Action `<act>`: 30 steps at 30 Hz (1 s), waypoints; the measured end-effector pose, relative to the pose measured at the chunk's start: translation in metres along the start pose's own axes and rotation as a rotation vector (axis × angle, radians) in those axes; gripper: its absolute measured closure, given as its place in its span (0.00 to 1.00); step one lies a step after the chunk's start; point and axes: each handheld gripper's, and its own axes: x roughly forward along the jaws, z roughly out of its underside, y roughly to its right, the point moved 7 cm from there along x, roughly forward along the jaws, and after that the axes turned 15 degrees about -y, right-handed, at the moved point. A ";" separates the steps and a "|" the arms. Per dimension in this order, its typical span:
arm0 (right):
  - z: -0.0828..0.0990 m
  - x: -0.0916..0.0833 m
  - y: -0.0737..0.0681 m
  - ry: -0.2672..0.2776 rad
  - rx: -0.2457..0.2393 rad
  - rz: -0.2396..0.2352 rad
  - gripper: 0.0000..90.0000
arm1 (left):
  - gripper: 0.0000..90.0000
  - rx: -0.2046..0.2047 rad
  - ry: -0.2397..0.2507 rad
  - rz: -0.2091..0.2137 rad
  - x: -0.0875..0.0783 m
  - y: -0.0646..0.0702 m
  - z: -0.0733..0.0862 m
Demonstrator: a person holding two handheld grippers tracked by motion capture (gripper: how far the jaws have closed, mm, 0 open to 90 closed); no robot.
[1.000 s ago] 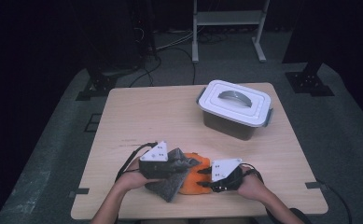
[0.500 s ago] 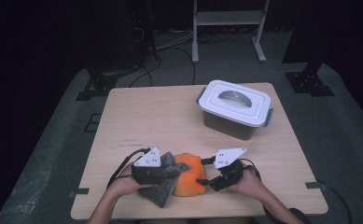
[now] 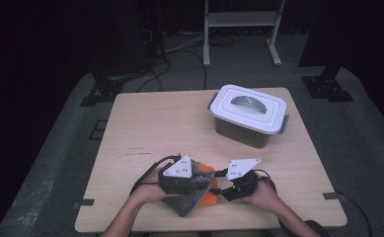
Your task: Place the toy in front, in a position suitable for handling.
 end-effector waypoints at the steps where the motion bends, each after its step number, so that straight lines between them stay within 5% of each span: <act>1: 0.000 0.000 0.000 0.002 0.001 0.000 0.50 | 0.81 -0.008 0.000 -0.014 -0.003 -0.003 0.002; 8: -0.004 -0.001 -0.001 -0.004 -0.011 -0.006 0.44 | 0.82 -0.092 0.029 -0.005 -0.004 -0.006 0.022; 13: -0.011 -0.012 -0.001 0.037 -0.022 0.045 0.41 | 0.82 -0.089 0.032 -0.012 -0.003 -0.005 0.022; 19: -0.012 -0.010 -0.017 0.043 -0.092 0.024 0.58 | 0.82 -0.101 0.045 -0.021 -0.003 -0.007 0.022; 25: -0.014 -0.001 -0.011 0.030 -0.078 0.038 0.65 | 0.82 -0.131 0.077 -0.002 -0.006 -0.011 0.020; 30: -0.010 0.002 -0.011 0.021 -0.075 0.015 0.71 | 0.82 -0.156 0.084 -0.051 -0.024 -0.024 0.025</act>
